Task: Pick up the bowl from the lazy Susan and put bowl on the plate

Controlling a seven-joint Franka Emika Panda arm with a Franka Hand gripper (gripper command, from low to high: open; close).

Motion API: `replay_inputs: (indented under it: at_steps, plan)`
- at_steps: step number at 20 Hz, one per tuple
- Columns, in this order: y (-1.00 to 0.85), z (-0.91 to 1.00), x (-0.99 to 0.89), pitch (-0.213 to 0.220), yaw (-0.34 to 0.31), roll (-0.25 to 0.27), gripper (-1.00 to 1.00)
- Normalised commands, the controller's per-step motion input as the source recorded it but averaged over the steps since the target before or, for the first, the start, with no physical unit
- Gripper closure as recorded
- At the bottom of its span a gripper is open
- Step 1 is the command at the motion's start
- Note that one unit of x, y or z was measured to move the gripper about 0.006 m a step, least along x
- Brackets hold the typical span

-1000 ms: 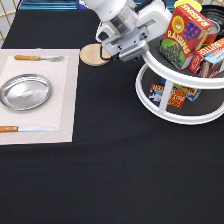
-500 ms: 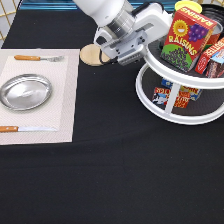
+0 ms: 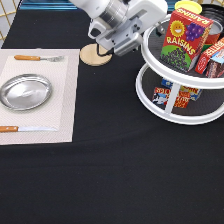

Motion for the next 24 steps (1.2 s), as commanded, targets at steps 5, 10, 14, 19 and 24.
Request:
replay_inputs:
  at_steps: [5,10,14,19,24]
  plan:
    - [0.00,0.00,-0.87,-0.245,0.092,-0.118,-1.00]
    - [0.16,-0.01,-0.63,-0.159,0.064,-0.042,-1.00]
    - [0.48,-0.04,-0.04,-0.020,0.001,-0.050,-1.00]
    - [0.39,-0.27,-0.10,-0.043,-0.015,-0.080,-1.00]
    - [-0.01,-0.26,-0.15,-0.117,-0.008,-0.063,-1.00]
